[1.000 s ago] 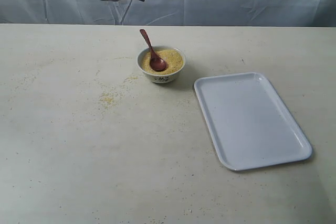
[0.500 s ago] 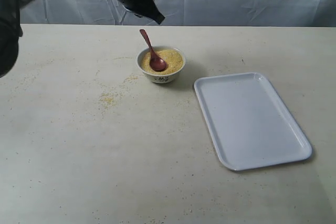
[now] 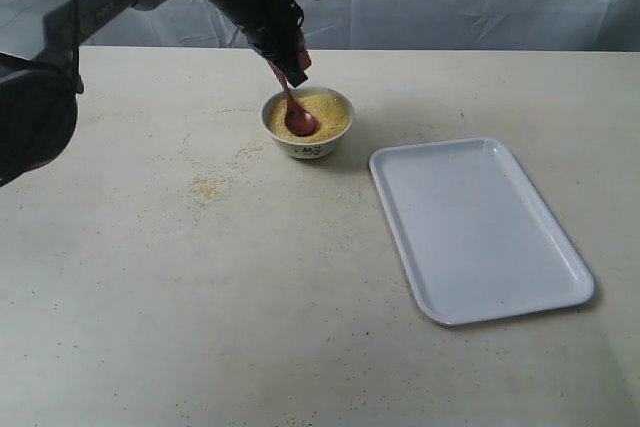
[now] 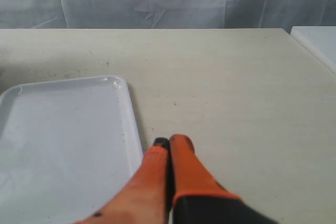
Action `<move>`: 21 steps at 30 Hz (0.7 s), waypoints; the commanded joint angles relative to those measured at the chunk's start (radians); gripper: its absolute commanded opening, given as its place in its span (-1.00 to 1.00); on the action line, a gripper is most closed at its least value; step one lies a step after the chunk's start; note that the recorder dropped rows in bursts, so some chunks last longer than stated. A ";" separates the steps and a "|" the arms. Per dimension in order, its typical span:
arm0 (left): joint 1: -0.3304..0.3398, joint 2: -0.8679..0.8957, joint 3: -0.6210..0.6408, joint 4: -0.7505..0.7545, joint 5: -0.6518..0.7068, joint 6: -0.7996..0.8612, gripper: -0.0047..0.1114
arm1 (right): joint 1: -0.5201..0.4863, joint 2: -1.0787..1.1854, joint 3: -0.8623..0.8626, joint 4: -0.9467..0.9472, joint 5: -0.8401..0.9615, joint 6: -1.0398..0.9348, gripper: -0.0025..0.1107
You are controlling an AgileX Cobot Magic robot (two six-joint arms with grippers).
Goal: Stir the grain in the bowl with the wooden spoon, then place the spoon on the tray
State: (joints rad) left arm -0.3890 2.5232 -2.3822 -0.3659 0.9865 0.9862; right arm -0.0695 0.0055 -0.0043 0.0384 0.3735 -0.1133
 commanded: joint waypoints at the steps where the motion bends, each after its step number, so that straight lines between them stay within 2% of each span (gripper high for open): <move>1: 0.008 0.025 -0.006 -0.023 -0.004 0.145 -0.92 | 0.001 -0.006 0.004 0.004 -0.012 0.000 -0.97; 4: 0.017 0.046 -0.006 -0.027 -0.012 0.214 -0.92 | 0.001 -0.006 0.004 0.004 -0.012 0.000 -0.97; 21: 0.037 0.068 -0.006 -0.044 -0.019 0.194 -0.92 | 0.001 -0.006 0.004 0.004 -0.012 0.000 -0.97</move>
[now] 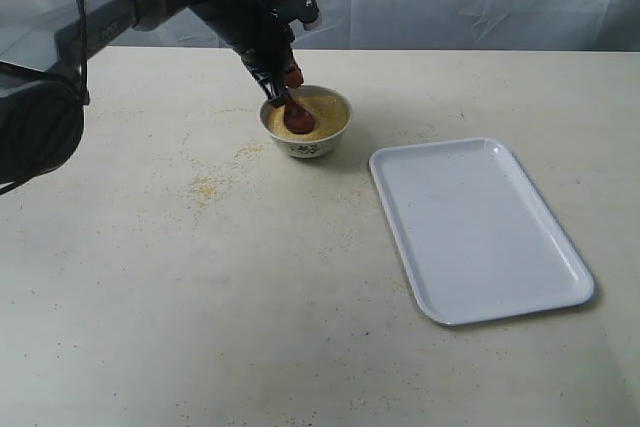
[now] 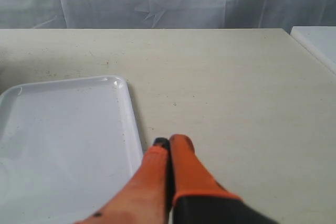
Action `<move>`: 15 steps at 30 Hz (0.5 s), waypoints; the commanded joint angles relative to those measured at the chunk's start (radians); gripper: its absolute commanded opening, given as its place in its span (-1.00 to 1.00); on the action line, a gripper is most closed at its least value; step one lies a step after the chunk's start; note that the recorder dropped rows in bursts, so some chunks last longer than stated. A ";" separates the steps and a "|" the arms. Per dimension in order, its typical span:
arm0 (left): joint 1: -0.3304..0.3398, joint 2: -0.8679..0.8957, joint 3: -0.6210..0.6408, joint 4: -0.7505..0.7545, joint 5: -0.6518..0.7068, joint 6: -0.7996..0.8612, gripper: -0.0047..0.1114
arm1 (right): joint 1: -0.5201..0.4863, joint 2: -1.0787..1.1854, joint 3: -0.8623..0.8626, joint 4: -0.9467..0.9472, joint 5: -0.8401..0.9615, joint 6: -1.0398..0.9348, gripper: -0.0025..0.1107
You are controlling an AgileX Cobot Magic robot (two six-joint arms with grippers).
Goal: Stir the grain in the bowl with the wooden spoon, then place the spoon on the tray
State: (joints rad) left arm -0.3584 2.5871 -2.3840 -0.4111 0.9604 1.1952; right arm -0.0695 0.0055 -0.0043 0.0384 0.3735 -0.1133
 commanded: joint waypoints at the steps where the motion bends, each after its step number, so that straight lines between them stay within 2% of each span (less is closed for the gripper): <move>1: 0.006 0.002 -0.004 0.004 0.007 -0.025 -0.92 | 0.001 -0.006 0.004 0.004 -0.012 0.000 -0.97; 7: 0.007 -0.004 -0.004 0.070 0.010 -0.136 -0.92 | 0.001 -0.006 0.004 0.004 -0.012 0.000 -0.97; 15: 0.007 -0.010 -0.004 0.134 0.094 -0.216 -0.92 | 0.001 -0.006 0.004 0.004 -0.012 0.000 -0.97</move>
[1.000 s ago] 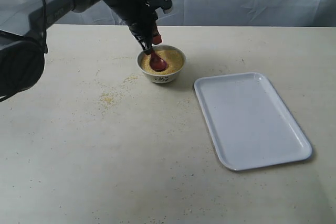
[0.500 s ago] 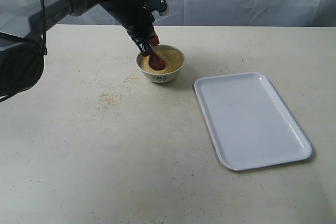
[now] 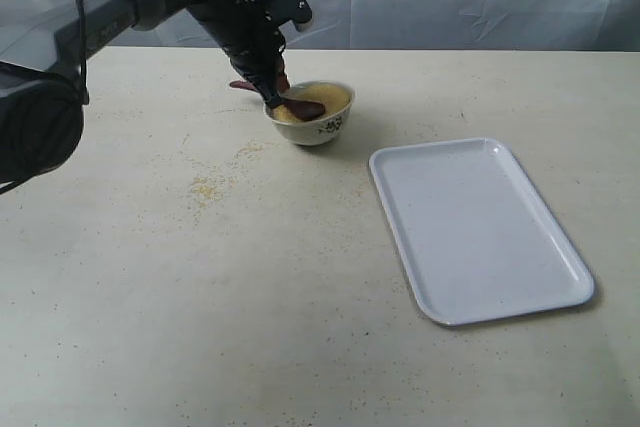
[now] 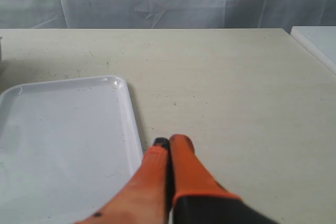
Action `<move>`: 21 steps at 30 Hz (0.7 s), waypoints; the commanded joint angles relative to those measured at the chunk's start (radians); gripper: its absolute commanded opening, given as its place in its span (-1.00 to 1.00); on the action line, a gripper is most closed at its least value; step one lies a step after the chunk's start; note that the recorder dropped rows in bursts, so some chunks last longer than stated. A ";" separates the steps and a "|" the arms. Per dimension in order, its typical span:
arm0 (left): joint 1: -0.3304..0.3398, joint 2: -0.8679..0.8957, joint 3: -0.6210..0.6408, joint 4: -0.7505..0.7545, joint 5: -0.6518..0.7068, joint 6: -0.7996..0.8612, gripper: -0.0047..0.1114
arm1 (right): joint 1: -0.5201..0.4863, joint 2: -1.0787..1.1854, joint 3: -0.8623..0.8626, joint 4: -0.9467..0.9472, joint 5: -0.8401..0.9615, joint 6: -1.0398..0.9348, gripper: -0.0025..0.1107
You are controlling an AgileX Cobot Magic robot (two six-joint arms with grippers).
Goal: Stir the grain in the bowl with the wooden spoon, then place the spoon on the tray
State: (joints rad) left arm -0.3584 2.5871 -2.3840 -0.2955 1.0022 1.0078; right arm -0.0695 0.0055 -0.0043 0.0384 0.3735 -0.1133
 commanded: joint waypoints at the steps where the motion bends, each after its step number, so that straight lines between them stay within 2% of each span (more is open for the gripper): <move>1: 0.007 -0.015 -0.004 0.019 0.056 -0.031 -0.92 | 0.001 -0.006 0.004 0.004 -0.012 0.000 -0.97; 16: 0.007 -0.059 -0.004 -0.069 0.126 -0.033 -0.92 | 0.001 -0.006 0.004 0.004 -0.012 0.000 -0.97; 21: 0.017 -0.127 -0.004 -0.063 0.105 -0.242 -0.92 | 0.001 -0.006 0.004 0.004 -0.012 0.000 -0.97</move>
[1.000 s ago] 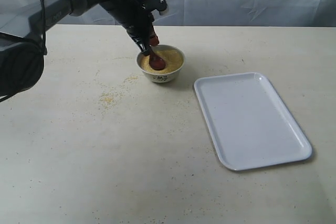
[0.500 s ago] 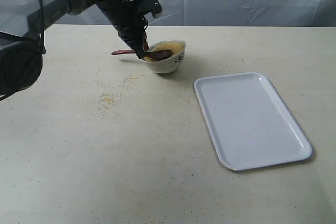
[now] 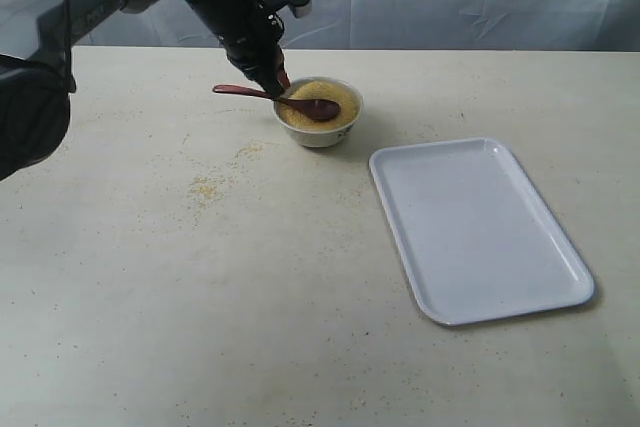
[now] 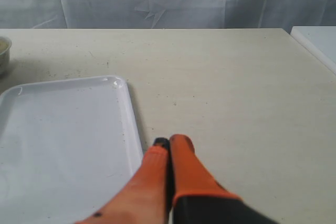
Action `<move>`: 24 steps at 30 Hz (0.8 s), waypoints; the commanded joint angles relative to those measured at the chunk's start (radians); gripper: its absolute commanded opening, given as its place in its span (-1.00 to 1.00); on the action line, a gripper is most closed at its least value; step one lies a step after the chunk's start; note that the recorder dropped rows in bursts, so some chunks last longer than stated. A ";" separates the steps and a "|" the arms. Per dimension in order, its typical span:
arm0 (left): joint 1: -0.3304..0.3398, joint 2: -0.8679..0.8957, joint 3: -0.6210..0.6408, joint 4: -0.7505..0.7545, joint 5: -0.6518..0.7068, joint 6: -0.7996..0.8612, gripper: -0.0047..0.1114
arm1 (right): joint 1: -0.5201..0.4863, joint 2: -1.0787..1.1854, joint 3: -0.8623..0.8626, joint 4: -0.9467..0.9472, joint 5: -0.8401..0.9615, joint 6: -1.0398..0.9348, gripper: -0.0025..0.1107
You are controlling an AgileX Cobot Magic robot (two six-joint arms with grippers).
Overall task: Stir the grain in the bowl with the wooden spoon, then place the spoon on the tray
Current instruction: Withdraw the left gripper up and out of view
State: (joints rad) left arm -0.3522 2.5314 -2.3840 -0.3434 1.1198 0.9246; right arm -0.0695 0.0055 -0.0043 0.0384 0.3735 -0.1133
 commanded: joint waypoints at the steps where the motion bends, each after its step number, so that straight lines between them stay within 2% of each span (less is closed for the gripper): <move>1: 0.022 -0.094 -0.004 -0.014 -0.010 -0.200 -0.92 | 0.001 -0.006 0.004 0.004 -0.012 0.000 -0.97; 5: 0.080 -0.176 -0.004 0.026 -0.026 -0.386 -0.92 | 0.001 -0.006 0.004 0.004 -0.012 0.000 -0.97; 8: 0.134 -0.238 -0.004 0.167 -0.051 -0.656 -0.92 | 0.001 -0.006 0.004 0.004 -0.012 0.000 -0.97; 10: 0.165 -0.281 -0.004 0.257 -0.020 -0.783 -0.92 | 0.001 -0.006 0.004 0.004 -0.012 0.000 -0.97; 14: 0.196 -0.356 -0.002 0.293 0.033 -0.795 -0.92 | 0.001 -0.006 0.004 0.004 -0.012 0.000 -0.97; 21: 0.203 -0.485 0.080 0.291 0.009 -0.783 -0.92 | 0.001 -0.006 0.004 0.004 -0.012 0.000 -0.97; 24: 0.203 -0.542 0.132 0.294 -0.047 -0.810 -0.92 | 0.001 -0.006 0.004 0.004 -0.012 0.000 -0.97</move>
State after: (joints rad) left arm -0.1507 2.0459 -2.2953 -0.0518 1.1210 0.1422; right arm -0.0695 0.0055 -0.0043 0.0384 0.3735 -0.1133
